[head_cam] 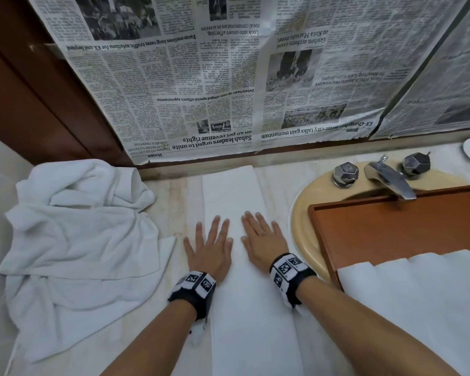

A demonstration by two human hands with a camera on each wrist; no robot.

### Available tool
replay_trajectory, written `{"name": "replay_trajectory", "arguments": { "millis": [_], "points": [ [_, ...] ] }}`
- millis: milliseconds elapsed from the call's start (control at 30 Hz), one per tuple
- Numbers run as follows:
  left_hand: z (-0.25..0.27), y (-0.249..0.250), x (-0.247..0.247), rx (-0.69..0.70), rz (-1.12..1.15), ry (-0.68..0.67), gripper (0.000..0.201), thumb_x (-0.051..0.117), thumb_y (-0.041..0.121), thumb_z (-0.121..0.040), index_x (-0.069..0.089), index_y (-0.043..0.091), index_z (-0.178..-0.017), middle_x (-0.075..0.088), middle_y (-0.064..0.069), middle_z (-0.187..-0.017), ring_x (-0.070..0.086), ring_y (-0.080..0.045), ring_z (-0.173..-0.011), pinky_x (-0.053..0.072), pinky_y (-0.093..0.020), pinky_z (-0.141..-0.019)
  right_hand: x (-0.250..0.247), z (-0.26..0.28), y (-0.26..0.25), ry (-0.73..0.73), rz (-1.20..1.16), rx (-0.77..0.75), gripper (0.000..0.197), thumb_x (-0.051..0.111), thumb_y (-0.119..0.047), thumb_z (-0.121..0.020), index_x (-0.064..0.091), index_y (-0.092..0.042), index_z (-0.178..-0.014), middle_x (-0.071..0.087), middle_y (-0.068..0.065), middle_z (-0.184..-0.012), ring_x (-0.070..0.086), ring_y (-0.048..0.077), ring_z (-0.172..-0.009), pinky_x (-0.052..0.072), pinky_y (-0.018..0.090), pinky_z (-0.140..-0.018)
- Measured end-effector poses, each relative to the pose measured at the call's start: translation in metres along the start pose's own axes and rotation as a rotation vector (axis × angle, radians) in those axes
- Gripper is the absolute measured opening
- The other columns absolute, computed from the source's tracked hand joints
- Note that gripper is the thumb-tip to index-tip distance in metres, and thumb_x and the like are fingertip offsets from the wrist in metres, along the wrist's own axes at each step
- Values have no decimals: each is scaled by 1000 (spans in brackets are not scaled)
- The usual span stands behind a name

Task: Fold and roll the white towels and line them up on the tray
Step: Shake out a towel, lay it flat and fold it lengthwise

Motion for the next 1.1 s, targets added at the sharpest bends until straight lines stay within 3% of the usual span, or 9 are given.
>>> {"name": "replay_trajectory", "arguments": {
  "millis": [167,333,500,667,867,1000,1100],
  "points": [
    [-8,-32,-13,-128,25,48,56,11,51,-103,-12,46,-154,-20,24,-160,-17,-26,-151,-6,-59,-119,-13,-6,28,26,-40,132,60,11,-38,-105,-10,-15,-156,-17,-3,-163,-13,16,-151,-3,45,-122],
    [-34,-5,-18,34,-18,60,53,14,48,-105,-6,50,-153,-21,27,-158,-18,-23,-151,-3,-62,-117,-12,-30,-13,19,11,-149,71,-10,-48,-92,-6,-20,-157,-13,-7,-164,-12,14,-151,-6,45,-122],
    [-65,-8,-29,-1,-41,16,53,11,50,-104,-6,48,-154,-15,27,-160,-17,-25,-151,-4,-61,-118,-18,-65,-5,1,31,-96,61,4,-45,-101,-8,-23,-157,-14,-9,-164,-11,13,-151,-5,46,-122],
    [-84,-27,-46,-115,-19,-15,56,11,51,-103,-10,44,-155,-19,24,-161,-19,-27,-151,-5,-62,-118,-39,-83,25,-5,-29,91,59,15,-39,-105,-7,-20,-157,-14,-6,-164,-12,16,-151,-4,47,-122],
    [-93,3,-42,30,-45,-24,54,12,50,-104,-6,46,-155,-16,23,-162,-18,-27,-151,-6,-61,-118,-33,-94,-1,7,-18,-29,58,14,-42,-105,-5,-26,-157,-12,-10,-164,-10,14,-151,-6,47,-120],
    [-94,-18,-46,-114,23,-22,57,14,48,-104,-7,40,-156,-15,22,-162,-16,-28,-151,-5,-62,-118,-42,-93,23,-7,-71,137,59,16,-36,-105,-6,-19,-157,-15,-5,-164,-9,15,-151,-1,47,-122],
    [-76,-27,-49,-121,31,-11,61,19,49,-104,-4,32,-158,-15,18,-164,-13,-29,-152,1,-61,-119,-48,-71,28,22,-83,146,60,23,-32,-104,-1,-14,-157,-9,0,-165,-4,19,-152,4,46,-122]
  ]
}}
Point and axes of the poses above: each hand's wrist, its own z-axis away from the middle knuckle, its own x-axis out of the palm, y = z × x, the point moved 5 cm from there along -z, towards the middle knuckle
